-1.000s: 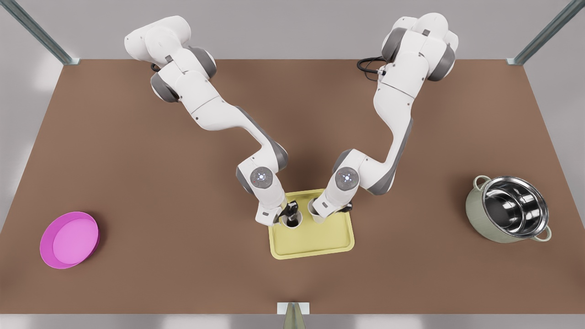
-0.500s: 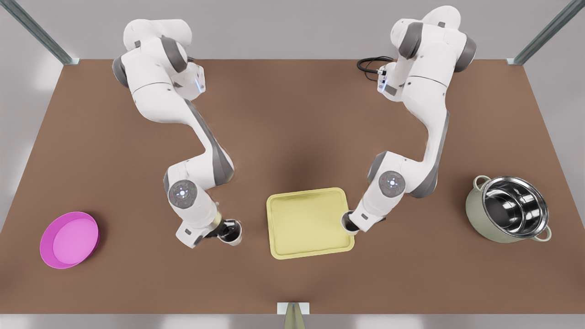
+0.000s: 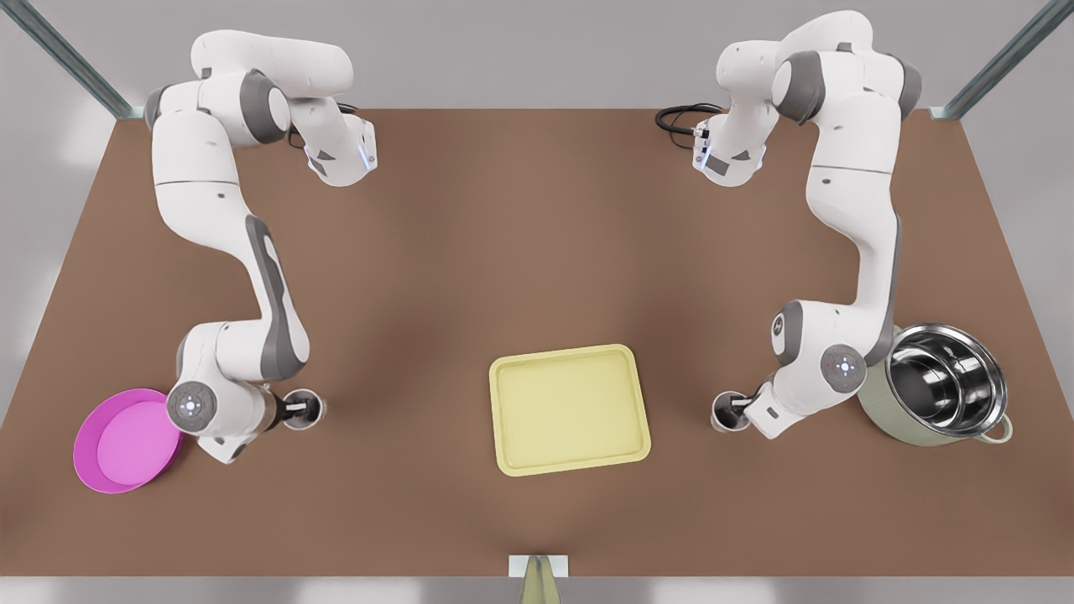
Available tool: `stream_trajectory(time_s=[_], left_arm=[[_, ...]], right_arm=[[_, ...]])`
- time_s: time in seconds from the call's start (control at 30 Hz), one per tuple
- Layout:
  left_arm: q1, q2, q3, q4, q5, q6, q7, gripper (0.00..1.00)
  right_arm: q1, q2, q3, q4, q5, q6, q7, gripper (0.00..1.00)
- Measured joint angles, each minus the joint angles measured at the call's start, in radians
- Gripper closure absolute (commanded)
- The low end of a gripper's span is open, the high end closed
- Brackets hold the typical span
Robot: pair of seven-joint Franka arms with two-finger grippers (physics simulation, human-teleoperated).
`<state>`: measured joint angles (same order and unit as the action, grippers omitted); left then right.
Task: Use the left arm to pick up the white IKEA cup from the tray and place it on the middle-left position; use the right arm to pick up the white IKEA cup from the tray and place it on the middle-right position
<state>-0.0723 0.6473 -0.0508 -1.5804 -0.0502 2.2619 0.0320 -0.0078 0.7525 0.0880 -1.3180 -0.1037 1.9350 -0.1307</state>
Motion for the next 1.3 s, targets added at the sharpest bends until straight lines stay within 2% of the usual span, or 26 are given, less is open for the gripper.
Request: stream_trajectory(time_s=[0.1,0.13,0.17,0.37,0.47,0.57,0.6,0.67,0.7,0.77,0.83,0.87,1.17,1.3], left_arm=[[0.0,0.019,0.0,0.005,-0.006,0.01,0.055,0.82],[0.0,0.021,0.0,0.006,-0.008,0.012,0.072,0.76],[0.0,0.022,0.0,0.007,-0.013,0.014,0.09,0.0],[-0.001,-0.016,0.001,0.034,-0.083,-0.003,0.246,0.0],[0.0,-0.127,0.024,0.166,-0.059,-0.153,0.275,0.0],[0.0,-0.221,0.031,0.205,-0.034,-0.301,0.262,0.0],[0.0,-0.269,0.03,0.196,-0.028,-0.344,0.248,0.0],[-0.001,-0.416,0.037,0.039,-0.022,-0.379,0.222,0.0],[0.002,-0.442,0.04,0.005,-0.021,-0.388,0.21,0.0],[0.002,-0.458,0.046,-0.019,-0.02,-0.4,0.184,0.0],[0.014,-0.454,0.049,-0.019,-0.017,-0.407,0.16,0.0],[0.016,-0.452,0.049,-0.018,-0.015,-0.409,0.148,0.0],[0.034,-0.48,0.092,-0.002,-0.016,-0.521,0.07,0.0],[0.03,-0.475,0.089,0.005,-0.019,-0.549,0.045,0.0]], right_arm=[[0.004,-0.001,-0.003,-0.001,-0.033,0.046,-0.046,0.83],[0.004,0.0,-0.004,-0.001,-0.046,0.062,-0.059,0.83],[0.005,0.002,-0.005,-0.002,-0.056,0.078,-0.072,0.83],[0.011,0.016,-0.007,0.001,-0.076,0.148,-0.136,0.83],[0.011,0.033,-0.007,0.002,-0.079,0.168,-0.16,0.83],[0.011,0.042,-0.007,0.003,-0.08,0.198,-0.181,0.83],[0.011,0.045,-0.007,0.003,-0.08,0.205,-0.187,0.83],[0.011,0.054,-0.007,0.003,-0.08,0.221,-0.198,0.83],[0.011,0.058,-0.007,0.003,-0.08,0.228,-0.203,0.83],[0.01,0.061,-0.007,0.003,-0.081,0.239,-0.212,0.78],[0.009,0.062,-0.007,0.003,-0.084,0.248,-0.218,0.66],[0.008,0.062,-0.007,0.004,-0.086,0.251,-0.22,0.63],[0.006,0.052,-0.007,0.01,-0.08,0.265,-0.233,0.51],[0.005,-0.012,-0.004,0.011,-0.078,0.244,-0.239,0.43]])
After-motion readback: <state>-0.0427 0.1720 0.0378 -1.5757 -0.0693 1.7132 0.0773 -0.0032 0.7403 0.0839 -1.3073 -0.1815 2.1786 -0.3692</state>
